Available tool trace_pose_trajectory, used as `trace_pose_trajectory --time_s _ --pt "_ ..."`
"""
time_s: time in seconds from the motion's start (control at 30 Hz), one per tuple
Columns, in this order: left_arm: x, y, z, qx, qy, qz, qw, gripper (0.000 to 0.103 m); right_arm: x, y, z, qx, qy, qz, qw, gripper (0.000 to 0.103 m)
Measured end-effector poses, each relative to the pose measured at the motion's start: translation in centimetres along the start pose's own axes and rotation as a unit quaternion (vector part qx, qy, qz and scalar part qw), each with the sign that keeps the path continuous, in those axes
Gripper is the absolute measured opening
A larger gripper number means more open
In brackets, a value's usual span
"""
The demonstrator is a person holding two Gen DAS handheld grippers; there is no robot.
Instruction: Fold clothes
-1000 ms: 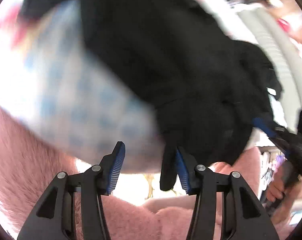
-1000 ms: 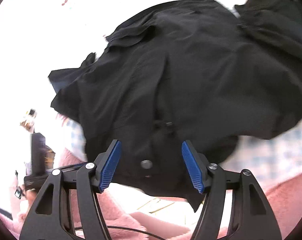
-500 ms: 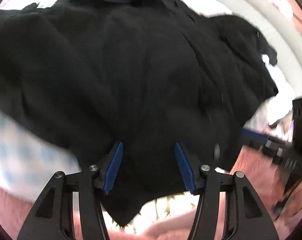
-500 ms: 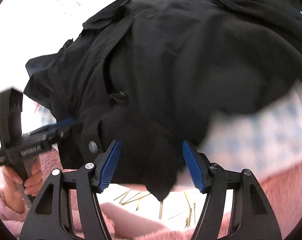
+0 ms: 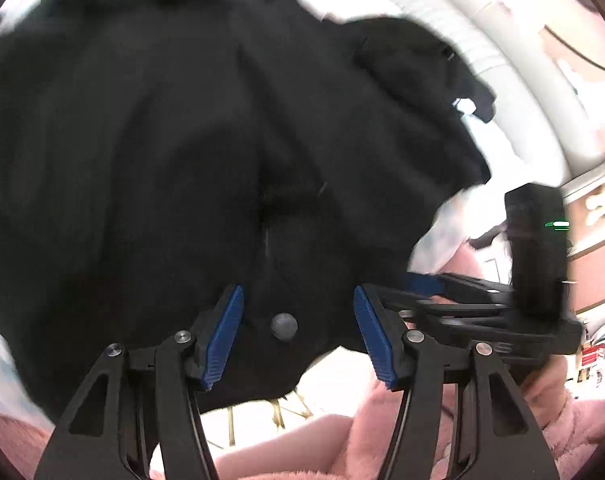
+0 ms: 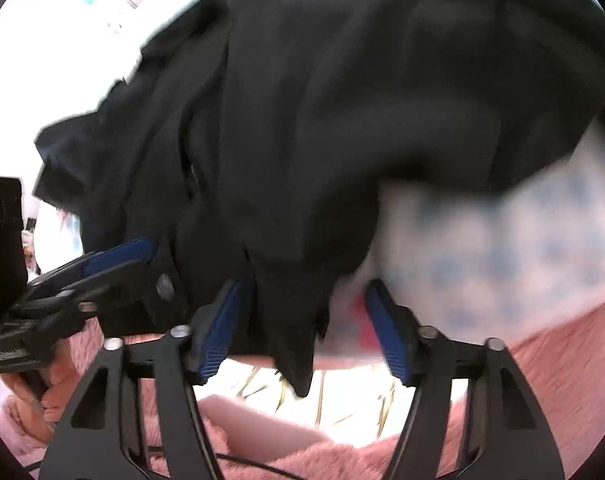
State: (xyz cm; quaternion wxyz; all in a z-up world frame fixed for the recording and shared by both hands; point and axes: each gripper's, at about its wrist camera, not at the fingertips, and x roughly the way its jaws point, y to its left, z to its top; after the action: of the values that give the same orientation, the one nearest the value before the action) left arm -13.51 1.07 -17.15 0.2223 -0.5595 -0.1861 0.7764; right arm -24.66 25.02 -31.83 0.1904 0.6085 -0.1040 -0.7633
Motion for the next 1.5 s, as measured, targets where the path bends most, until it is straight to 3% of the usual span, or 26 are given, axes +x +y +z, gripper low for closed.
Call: trace_pose_trajectory --time_s 0.07,0.13,0.2,0.27,0.4,0.5,0.53,0.63,0.7,0.8,0.87,0.93,1.03,1.1,1.13,1.23,1.37,1.43,1.5 --pt "-0.6 0.4 -1.2 -0.007 -0.004 -0.031 0.9995 0.059 -1.5 0.3 -0.8 -0.016 -0.018 0.03 0.999 0.061" --pt "-1.2 0.5 -1.2 -0.009 -0.015 -0.046 0.9988 0.059 -3.7 0.4 -0.8 -0.031 -0.053 0.031 0.998 0.063" --pt "-1.5 0.3 -0.7 -0.004 -0.028 -0.047 0.9985 0.059 -5.6 -0.6 0.1 -0.03 -0.097 0.006 0.995 0.067" --pt "-1.8 -0.1 -0.2 0.011 -0.035 -0.051 0.998 0.059 -6.4 -2.6 1.3 -0.002 -0.116 -0.035 0.993 0.067" --pt "1.4 -3.6 3.5 0.049 -0.041 -0.066 0.9958 0.06 -5.2 -5.4 3.7 -0.005 -0.09 -0.099 0.991 0.067" --pt "4.0 -5.2 5.2 0.068 -0.036 -0.039 0.9963 0.06 -6.2 -6.7 4.2 -0.042 -0.098 -0.198 0.974 0.064" --pt "5.1 -5.6 5.6 0.068 -0.027 -0.027 0.9969 0.059 -7.2 -7.6 4.2 -0.034 -0.11 -0.212 0.97 0.064" --pt "8.4 -5.7 4.6 0.067 0.028 0.033 0.9968 0.06 -9.1 -9.2 3.8 0.015 -0.129 -0.188 0.973 0.064" --pt "9.0 -6.2 3.9 0.082 0.044 0.056 0.9941 0.06 -9.8 -9.6 3.1 0.032 -0.131 -0.163 0.977 0.065" --pt "8.1 -6.6 3.6 0.08 0.052 0.043 0.9945 0.066 -9.8 -7.7 1.3 -0.008 -0.106 -0.063 0.992 0.064" --pt "8.0 -6.5 3.0 0.081 0.06 0.037 0.9942 0.067 -9.4 -5.0 1.3 -0.059 -0.09 -0.006 0.994 0.062" --pt "8.0 -6.0 1.8 0.067 0.065 0.016 0.9955 0.067 -8.8 -3.5 1.9 -0.087 -0.089 -0.014 0.992 0.062" --pt "7.5 -5.4 0.2 0.056 0.058 -0.001 0.9968 0.067 -6.3 -3.8 4.0 -0.082 -0.075 -0.072 0.991 0.063" --pt "6.5 -5.1 -0.6 0.054 0.047 -0.01 0.9974 0.067 -4.7 -4.9 2.8 -0.068 -0.045 -0.122 0.989 0.06" --pt "5.8 -4.9 -0.9 0.053 0.04 -0.018 0.9976 0.067 -4.3 -5.4 2.4 -0.06 -0.038 -0.124 0.99 0.06" --pt "3.5 -3.8 -1.5 0.045 0.007 -0.053 0.9975 0.067 -5.2 -5.8 0.7 -0.033 -0.044 -0.113 0.992 0.061" --pt "1.7 -2.4 -1.4 0.022 -0.032 -0.1 0.9942 0.068 -8.5 -3.9 -1.2 -0.036 -0.095 -0.06 0.993 0.064" --pt "1.6 -1.6 -1.1 0.005 -0.043 -0.096 0.9944 0.068 -8.8 -2.9 -1.8 -0.045 -0.104 -0.035 0.993 0.068" --pt "1.2 -1.4 -1.0 0.003 -0.055 -0.079 0.9954 0.068 -6.9 -2.9 -2.0 -0.026 -0.067 -0.024 0.997 0.068"
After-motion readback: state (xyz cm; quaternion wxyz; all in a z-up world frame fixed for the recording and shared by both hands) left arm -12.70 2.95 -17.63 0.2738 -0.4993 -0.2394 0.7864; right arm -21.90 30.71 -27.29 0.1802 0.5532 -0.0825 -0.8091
